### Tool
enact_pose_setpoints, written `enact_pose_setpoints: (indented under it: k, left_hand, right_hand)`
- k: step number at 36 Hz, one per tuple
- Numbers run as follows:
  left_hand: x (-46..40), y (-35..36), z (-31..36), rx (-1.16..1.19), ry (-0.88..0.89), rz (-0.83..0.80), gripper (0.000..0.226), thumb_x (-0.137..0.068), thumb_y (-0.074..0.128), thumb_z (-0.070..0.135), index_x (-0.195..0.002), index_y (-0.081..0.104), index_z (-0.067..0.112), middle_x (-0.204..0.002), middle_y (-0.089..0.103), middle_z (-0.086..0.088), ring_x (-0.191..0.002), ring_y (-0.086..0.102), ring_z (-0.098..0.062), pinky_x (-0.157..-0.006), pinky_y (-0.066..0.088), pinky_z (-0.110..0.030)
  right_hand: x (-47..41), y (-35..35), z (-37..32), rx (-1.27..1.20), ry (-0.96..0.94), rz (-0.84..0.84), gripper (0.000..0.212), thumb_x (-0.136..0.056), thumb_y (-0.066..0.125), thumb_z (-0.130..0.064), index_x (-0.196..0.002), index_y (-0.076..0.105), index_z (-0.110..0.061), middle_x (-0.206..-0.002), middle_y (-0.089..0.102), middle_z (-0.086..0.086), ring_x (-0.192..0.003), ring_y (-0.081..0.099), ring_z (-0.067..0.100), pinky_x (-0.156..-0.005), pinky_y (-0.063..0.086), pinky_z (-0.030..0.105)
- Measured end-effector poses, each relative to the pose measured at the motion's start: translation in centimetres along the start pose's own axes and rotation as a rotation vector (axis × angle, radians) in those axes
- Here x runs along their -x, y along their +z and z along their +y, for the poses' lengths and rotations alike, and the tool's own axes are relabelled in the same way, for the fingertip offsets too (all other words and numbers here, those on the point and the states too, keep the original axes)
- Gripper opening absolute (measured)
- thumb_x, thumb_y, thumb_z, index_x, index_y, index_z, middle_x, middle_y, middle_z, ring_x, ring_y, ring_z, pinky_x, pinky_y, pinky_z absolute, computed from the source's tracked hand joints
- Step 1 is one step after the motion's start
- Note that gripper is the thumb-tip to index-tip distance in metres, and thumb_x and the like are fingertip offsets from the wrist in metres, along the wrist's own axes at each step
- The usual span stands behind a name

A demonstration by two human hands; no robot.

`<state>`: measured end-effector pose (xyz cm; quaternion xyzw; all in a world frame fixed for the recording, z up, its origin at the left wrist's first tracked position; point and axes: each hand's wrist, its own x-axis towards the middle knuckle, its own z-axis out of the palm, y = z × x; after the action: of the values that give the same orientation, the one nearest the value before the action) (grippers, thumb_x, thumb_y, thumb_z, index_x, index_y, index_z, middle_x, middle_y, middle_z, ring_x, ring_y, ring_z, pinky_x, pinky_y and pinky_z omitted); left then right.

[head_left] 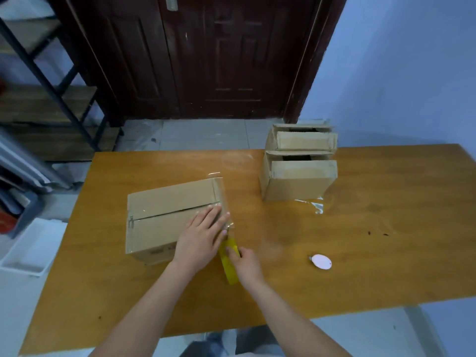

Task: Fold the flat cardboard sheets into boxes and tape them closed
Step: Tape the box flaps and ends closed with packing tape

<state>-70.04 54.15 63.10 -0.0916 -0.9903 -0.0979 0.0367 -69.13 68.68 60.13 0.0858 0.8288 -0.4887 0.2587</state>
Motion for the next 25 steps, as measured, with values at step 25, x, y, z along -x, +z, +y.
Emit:
enact_pose_setpoints:
  k: [25]
  left_hand:
    - [-0.1,0.3,0.7,0.018,-0.122,0.029,0.048,-0.101,0.009,0.043,-0.131,0.041,0.022,-0.132,0.058,0.0,-0.125,0.05,-0.017,-0.103,0.028,-0.029]
  right_hand:
    - [0.8,-2.3,2.1,0.077,-0.156,-0.256,0.025,-0.091,0.057,-0.035,-0.085,0.064,-0.012,-0.078,0.062,0.007,-0.071,0.05,0.015,-0.062,0.038,0.035]
